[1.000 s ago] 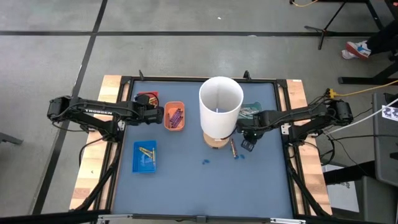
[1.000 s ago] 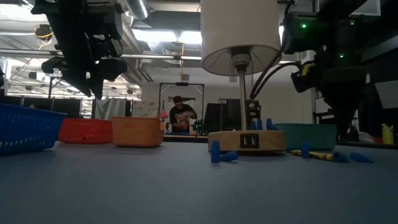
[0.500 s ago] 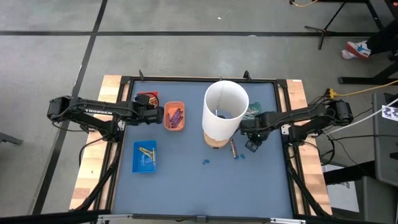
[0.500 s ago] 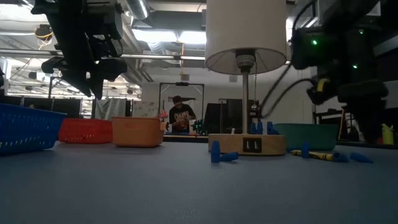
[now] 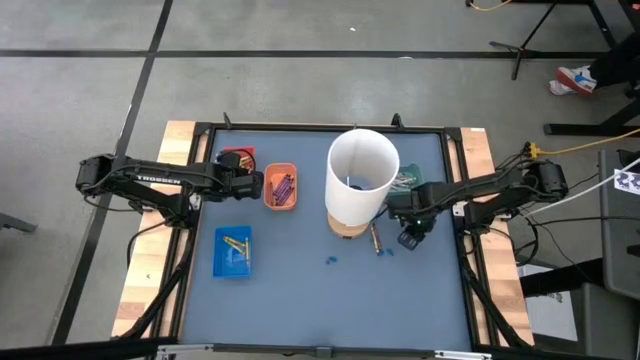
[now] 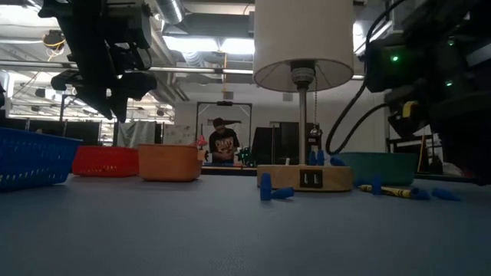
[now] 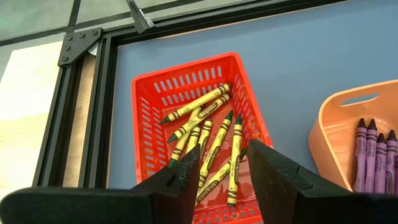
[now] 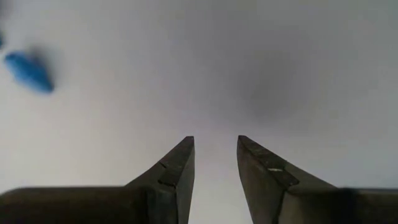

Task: Sort crayons
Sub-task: Put the violet crayon into the orange bin

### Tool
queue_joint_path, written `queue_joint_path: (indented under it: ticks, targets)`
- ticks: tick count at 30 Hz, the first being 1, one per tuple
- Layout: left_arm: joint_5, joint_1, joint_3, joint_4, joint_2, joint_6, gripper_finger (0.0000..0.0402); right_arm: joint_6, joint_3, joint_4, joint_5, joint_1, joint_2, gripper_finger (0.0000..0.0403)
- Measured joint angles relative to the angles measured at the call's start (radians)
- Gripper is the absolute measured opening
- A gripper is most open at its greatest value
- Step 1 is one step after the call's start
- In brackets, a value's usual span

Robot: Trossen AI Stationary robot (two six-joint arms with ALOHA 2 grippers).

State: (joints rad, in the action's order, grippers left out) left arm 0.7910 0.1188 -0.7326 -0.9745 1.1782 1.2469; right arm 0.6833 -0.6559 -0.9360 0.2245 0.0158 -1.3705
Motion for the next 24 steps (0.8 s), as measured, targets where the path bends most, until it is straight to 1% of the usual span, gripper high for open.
queue_joint_path:
  ticks: [5,9,12,15,20,24]
  targets:
    - [0.0,0.0,0.0,0.0,0.0,0.0,0.0118,-0.013,0.0,0.0,0.019,0.101,0.0,0.0117]
    - [0.0,0.0,0.0,0.0,0.0,0.0,0.0118,0.019,0.0,0.01,0.012,0.188,0.0,0.0117]
    - [0.0,-0.007,0.0,0.0,0.0,0.001,0.0118,0.068,0.001,0.061,-0.004,0.242,0.0,0.0117]
    - [0.0,-0.013,0.0,0.0,0.0,0.001,0.0118,0.118,0.001,0.16,-0.015,0.281,0.0,0.0117]
    - [0.0,-0.024,0.0,0.0,0.0,0.001,0.0118,0.17,0.001,0.332,-0.093,0.321,0.0,0.0117]
    - [0.0,-0.024,0.0,0.0,0.0,0.001,0.0118,0.177,0.001,0.388,-0.19,0.333,0.0,0.0117]
